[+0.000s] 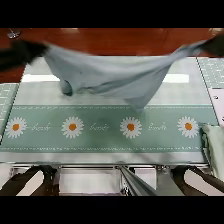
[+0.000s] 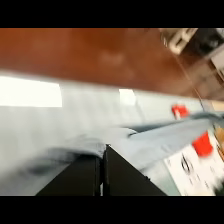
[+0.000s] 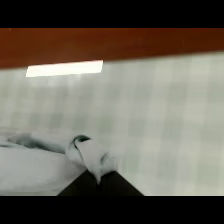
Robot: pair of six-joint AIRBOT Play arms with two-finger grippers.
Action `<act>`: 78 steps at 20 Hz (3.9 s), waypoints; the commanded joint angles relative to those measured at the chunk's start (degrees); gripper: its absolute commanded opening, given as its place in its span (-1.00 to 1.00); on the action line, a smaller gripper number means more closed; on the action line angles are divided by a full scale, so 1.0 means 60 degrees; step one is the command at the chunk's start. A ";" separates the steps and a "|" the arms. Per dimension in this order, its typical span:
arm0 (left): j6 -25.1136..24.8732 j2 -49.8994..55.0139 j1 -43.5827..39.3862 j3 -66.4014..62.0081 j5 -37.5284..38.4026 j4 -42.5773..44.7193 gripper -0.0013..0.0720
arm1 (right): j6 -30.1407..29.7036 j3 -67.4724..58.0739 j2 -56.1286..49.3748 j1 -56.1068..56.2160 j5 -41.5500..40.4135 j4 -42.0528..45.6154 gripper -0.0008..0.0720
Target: Fold the shirts.
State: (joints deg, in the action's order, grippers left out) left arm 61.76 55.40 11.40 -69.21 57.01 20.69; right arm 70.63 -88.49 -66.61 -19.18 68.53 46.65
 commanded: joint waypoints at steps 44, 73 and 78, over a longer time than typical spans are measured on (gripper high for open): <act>0.4586 0.5107 -0.0841 -0.0914 -0.2670 0.6105 -0.90 | 0.1861 -0.2575 -0.7664 0.2284 -0.2575 -0.1494 -0.91; 0.1818 0.0124 0.3982 0.8419 0.2565 0.4615 0.95 | -0.0597 0.9471 0.1756 -0.0973 0.0044 -0.0670 0.73; 0.1814 0.0517 0.3359 0.8419 0.2339 0.4688 0.95 | -0.0463 0.9471 0.1756 -0.0980 -0.0022 -0.0798 0.73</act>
State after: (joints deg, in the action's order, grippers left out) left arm 73.01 57.30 33.26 -19.05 72.79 48.88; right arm 67.37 -31.99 -56.29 -25.02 68.45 42.54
